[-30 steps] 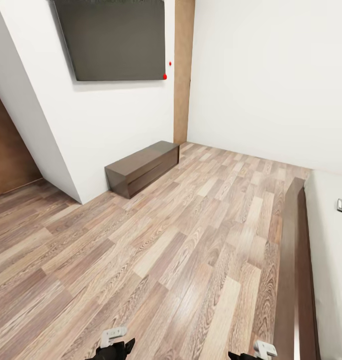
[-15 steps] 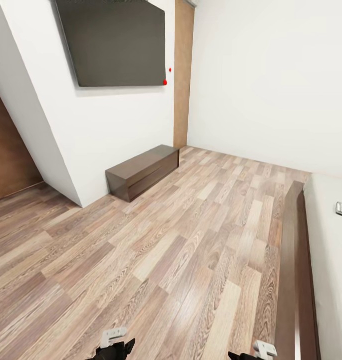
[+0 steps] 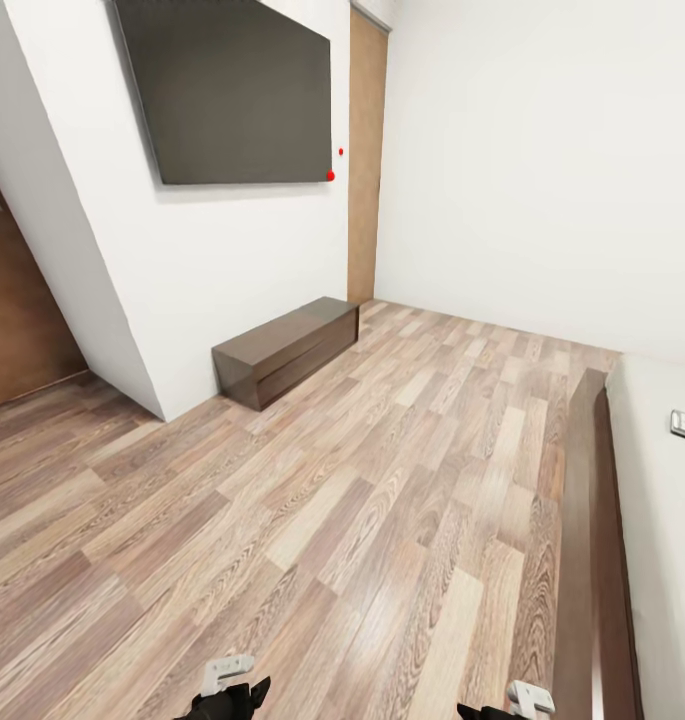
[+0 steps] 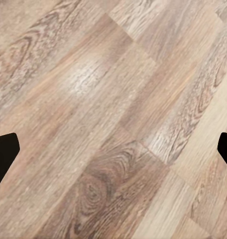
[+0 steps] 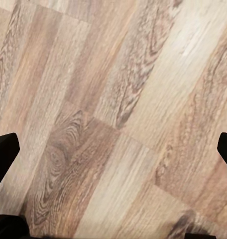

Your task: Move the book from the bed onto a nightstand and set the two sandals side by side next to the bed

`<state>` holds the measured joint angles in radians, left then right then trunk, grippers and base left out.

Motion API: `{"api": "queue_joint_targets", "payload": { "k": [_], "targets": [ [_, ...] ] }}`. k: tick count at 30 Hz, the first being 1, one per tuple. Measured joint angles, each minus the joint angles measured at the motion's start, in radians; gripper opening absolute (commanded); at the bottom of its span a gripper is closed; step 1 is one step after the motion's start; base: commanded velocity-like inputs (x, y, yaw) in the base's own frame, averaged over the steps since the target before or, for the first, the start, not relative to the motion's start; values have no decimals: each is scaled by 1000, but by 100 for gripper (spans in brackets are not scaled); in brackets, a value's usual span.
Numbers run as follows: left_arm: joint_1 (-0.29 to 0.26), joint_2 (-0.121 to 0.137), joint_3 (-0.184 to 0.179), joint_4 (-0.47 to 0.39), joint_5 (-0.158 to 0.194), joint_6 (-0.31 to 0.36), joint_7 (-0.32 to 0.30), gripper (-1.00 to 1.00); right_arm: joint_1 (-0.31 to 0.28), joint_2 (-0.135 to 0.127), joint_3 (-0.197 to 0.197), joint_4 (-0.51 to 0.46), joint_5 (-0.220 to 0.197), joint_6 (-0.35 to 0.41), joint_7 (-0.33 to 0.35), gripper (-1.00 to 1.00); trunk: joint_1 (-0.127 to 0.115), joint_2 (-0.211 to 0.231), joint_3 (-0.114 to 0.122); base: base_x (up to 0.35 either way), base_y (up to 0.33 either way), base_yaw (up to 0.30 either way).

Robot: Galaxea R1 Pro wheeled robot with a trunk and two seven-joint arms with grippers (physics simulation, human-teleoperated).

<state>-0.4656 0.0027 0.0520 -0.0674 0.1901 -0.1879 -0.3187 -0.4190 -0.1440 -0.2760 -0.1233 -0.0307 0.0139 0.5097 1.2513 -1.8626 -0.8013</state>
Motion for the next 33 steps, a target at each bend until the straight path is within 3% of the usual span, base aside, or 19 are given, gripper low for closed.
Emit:
{"api": "queue_joint_targets", "payload": {
  "k": [33],
  "targets": [
    [0,-1,-1,1,-1,0,0,100,1,0,1,0,0,0,0,100,0,0,50,0,0,-24]
  ]
}}
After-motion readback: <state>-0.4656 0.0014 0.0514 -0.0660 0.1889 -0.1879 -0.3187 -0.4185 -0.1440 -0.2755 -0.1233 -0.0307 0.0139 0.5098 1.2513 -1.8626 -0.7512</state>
